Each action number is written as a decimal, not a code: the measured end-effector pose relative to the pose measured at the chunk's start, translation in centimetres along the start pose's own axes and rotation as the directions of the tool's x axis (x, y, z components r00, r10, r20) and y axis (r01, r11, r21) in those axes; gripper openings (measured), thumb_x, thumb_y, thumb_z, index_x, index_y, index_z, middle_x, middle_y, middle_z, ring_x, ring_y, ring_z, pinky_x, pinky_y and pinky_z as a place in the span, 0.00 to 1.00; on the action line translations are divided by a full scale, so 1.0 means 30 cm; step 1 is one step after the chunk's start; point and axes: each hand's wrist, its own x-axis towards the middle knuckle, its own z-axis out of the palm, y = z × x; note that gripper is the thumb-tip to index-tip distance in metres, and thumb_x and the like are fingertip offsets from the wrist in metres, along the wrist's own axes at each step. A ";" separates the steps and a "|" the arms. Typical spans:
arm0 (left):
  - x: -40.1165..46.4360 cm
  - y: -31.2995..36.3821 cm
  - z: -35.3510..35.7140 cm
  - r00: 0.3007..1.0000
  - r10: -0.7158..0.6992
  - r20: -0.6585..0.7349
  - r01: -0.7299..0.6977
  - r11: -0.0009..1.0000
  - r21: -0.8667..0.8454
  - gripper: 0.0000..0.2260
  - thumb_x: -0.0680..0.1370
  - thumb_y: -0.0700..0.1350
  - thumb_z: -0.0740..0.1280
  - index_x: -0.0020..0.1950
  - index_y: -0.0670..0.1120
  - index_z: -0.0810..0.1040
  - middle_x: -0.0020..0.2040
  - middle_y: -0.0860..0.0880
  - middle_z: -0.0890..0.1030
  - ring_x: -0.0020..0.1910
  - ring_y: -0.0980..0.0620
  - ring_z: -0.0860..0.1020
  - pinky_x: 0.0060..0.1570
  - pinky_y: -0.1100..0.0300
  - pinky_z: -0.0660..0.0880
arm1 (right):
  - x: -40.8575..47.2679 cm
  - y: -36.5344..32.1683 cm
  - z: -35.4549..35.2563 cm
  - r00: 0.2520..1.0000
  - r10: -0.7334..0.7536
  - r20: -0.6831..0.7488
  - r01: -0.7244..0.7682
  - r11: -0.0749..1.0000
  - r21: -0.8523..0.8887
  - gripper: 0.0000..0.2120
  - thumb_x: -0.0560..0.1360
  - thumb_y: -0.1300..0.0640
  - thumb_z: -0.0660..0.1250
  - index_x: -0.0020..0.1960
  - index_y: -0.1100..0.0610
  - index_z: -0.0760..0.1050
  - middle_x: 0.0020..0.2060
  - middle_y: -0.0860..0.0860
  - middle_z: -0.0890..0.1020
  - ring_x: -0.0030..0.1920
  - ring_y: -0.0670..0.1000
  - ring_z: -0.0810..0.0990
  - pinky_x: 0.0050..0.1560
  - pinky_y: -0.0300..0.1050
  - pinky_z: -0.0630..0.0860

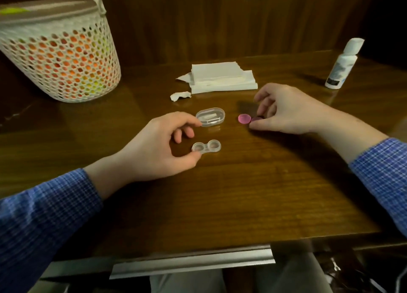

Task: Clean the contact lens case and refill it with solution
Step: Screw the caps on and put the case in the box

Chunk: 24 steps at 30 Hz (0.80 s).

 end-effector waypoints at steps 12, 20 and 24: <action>0.012 -0.027 0.002 0.998 0.055 0.025 -0.053 0.996 -0.076 0.29 0.70 0.55 0.75 0.70 0.55 0.73 0.52 0.60 0.80 0.52 0.56 0.79 0.45 0.72 0.74 | -0.103 -0.079 -0.011 0.942 -0.337 -0.005 0.325 0.905 0.275 0.17 0.68 0.42 0.73 0.55 0.45 0.84 0.46 0.46 0.86 0.46 0.51 0.85 0.47 0.43 0.83; 0.014 -0.022 0.004 0.998 0.049 0.025 -0.046 0.995 -0.087 0.28 0.70 0.55 0.75 0.69 0.55 0.74 0.52 0.60 0.80 0.52 0.54 0.79 0.44 0.73 0.74 | -0.115 -0.076 0.056 0.912 -0.402 0.075 0.373 0.893 0.253 0.09 0.69 0.53 0.77 0.48 0.47 0.84 0.47 0.44 0.85 0.50 0.49 0.84 0.52 0.49 0.84; 0.015 -0.018 0.006 0.999 0.048 0.006 -0.048 0.996 -0.071 0.27 0.70 0.54 0.75 0.69 0.52 0.75 0.51 0.59 0.81 0.51 0.53 0.80 0.44 0.72 0.74 | -0.119 -0.084 0.064 0.914 -0.406 0.000 0.392 0.883 0.259 0.08 0.69 0.52 0.77 0.48 0.48 0.84 0.45 0.45 0.86 0.49 0.49 0.85 0.50 0.48 0.84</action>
